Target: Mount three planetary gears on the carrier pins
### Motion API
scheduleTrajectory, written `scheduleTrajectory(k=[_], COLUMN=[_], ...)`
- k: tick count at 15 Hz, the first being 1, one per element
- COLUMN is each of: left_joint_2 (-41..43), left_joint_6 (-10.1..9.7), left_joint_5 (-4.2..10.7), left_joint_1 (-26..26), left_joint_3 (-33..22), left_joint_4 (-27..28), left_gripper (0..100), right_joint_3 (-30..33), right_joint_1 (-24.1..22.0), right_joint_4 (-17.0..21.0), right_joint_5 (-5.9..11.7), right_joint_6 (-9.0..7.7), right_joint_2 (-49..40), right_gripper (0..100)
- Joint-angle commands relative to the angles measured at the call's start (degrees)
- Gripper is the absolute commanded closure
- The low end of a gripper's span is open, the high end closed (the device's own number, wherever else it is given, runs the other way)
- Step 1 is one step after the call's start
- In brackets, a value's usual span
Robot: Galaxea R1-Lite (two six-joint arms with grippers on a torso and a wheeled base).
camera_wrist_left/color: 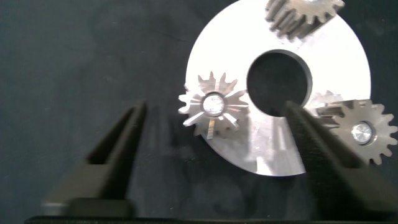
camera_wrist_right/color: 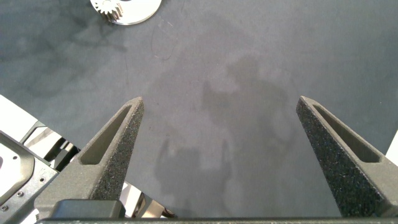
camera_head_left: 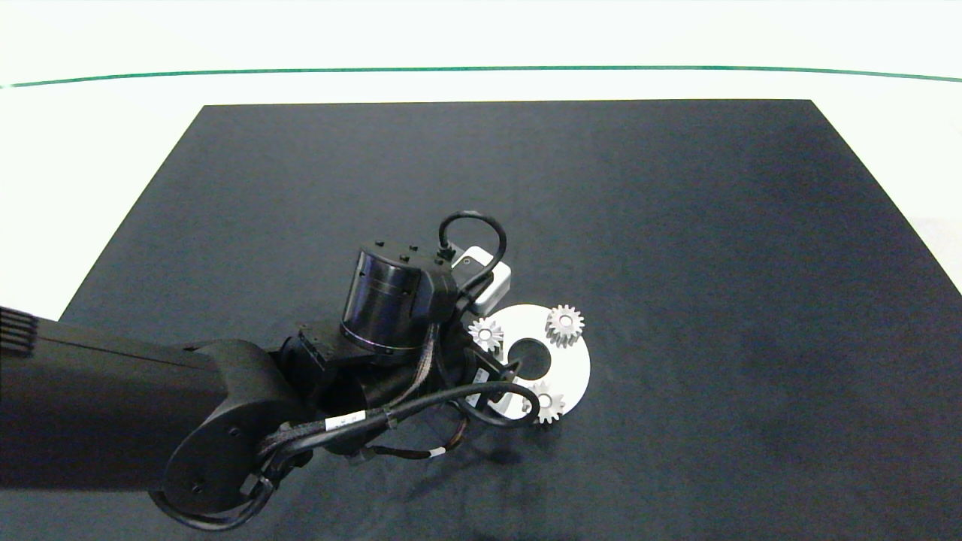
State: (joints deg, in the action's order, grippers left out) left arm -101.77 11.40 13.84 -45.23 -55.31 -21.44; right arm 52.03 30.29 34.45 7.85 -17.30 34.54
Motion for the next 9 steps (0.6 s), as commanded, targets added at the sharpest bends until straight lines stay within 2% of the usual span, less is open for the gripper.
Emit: scheduleTrajectory(k=[1,4,6,7,8,9], left_joint_2=[6.7,18.1,31.8,37.5,42.4,47.5], left_joint_6=[0.03,0.12,-0.32,-1.55,-2.52,-2.43], left_joint_5=[0.14,0.05,-0.04,0.14,0.23,0.23], left_joint_1=[2.8,9.7,11.0,12.5,17.2,23.9], left_joint_3=[-1.7,-1.7,2.9,3.3,3.5,3.5], left_joint_4=[1.2,12.7,19.5,20.8,22.3,25.2], left_gripper=[0,0,0,0,0,0], right_joint_3=[0.0,0.2,0.3,0.3,0.3,0.3], right_joint_1=[0.0,-0.1,-0.2,-0.9,-2.2,-4.6], right_joint_4=[0.0,-0.3,-0.8,-1.5,-2.2,-3.6], right_joint_5=[0.06,0.06,0.41,0.94,2.52,4.37], right_joint_6=[-0.1,-0.1,0.07,0.16,0.16,0.42], right_joint_2=[0.2,0.4,0.6,1.0,1.6,1.9], right_gripper=[0,0,0,0,0,0])
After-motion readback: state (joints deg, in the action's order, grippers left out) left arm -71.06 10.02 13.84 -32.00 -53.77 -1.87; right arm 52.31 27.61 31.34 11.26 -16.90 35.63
